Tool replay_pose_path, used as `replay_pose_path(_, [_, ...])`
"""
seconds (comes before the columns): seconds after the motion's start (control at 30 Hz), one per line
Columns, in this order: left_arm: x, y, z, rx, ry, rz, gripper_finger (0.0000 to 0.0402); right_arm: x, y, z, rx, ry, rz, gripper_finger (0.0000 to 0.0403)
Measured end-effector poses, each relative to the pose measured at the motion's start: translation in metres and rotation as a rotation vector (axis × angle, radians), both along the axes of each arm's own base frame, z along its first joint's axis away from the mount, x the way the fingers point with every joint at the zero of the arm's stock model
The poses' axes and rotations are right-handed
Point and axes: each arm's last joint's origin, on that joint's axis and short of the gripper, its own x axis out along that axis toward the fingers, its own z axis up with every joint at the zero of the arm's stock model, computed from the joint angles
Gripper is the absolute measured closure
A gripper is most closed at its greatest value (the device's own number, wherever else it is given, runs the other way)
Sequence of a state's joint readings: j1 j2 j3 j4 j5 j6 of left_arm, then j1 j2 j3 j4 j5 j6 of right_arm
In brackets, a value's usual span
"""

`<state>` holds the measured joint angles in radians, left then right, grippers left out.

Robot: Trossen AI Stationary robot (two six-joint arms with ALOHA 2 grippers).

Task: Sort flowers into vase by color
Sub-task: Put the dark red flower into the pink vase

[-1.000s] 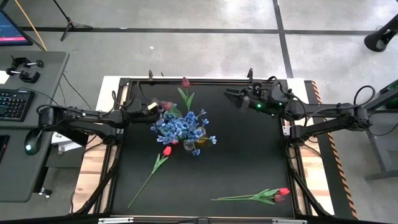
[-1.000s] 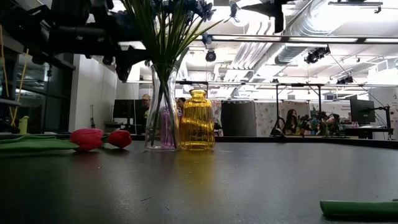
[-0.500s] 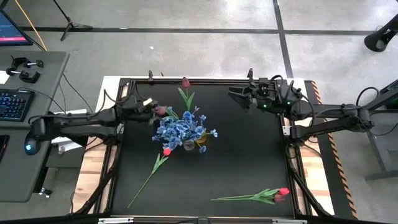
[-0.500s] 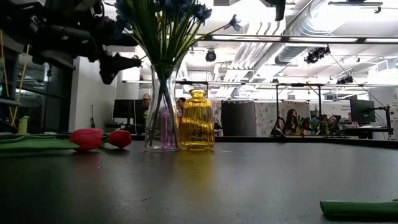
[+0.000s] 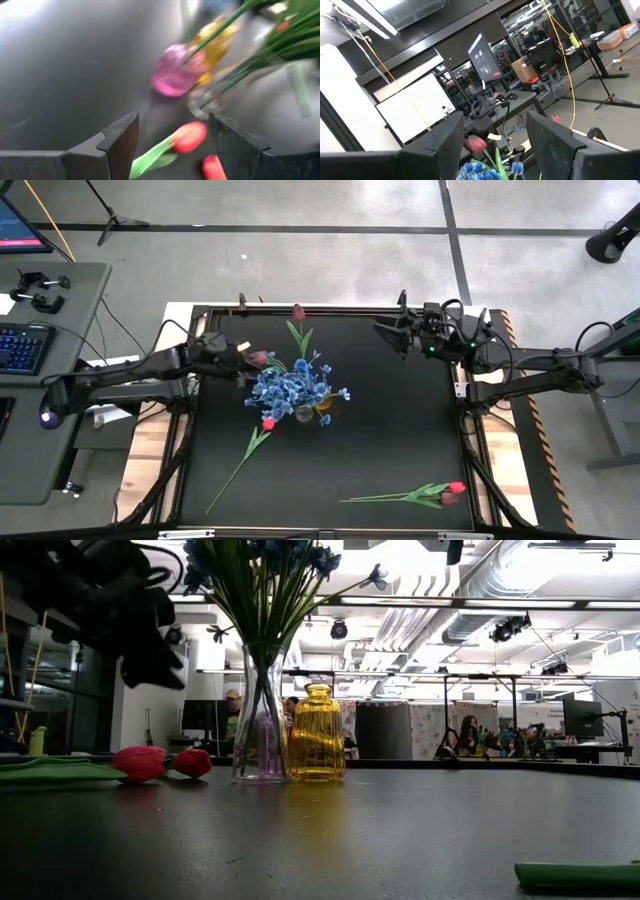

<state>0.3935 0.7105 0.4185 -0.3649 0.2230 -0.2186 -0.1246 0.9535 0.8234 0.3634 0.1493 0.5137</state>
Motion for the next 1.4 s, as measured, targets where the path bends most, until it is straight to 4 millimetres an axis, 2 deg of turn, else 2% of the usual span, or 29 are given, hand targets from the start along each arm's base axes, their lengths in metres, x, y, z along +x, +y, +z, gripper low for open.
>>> replay_pose_path(0.1, [-0.004,0.0,0.0,0.006,0.071,0.038,0.0174,0.0,0.0,-0.001,-0.018,0.012,-0.005,0.0199])
replay_pose_path(0.3, [-0.009,-0.006,-0.007,-0.144,0.15,0.101,0.0174,0.0,0.0,-0.001,-0.022,0.014,-0.002,0.0199])
replay_pose_path(0.4, [-0.008,-0.012,-0.008,-0.196,0.155,0.079,0.0174,0.0,0.001,-0.001,-0.023,0.013,0.017,0.0199])
replay_pose_path(0.67, [-0.003,-0.036,-0.012,-0.303,0.216,0.015,0.0174,0.0,0.001,-0.001,-0.027,0.017,0.023,0.0199])
replay_pose_path(1.03, [0.006,-0.076,-0.027,-0.382,0.388,-0.048,0.0174,0.001,0.001,-0.002,-0.029,0.027,0.028,0.0199])
replay_pose_path(1.13, [0.005,-0.086,-0.028,-0.429,0.422,-0.066,0.0174,0.001,0.003,-0.006,-0.02,0.069,0.091,0.0199])
replay_pose_path(1.27, [0.004,-0.1,-0.026,-0.505,0.431,-0.132,0.0174,0.002,0.007,-0.016,0.1,0.159,0.241,0.0199])
replay_pose_path(1.4, [0.011,-0.113,-0.017,-0.551,0.309,-0.214,0.0174,0.006,0.022,-0.035,0.25,0.328,0.375,0.0199])
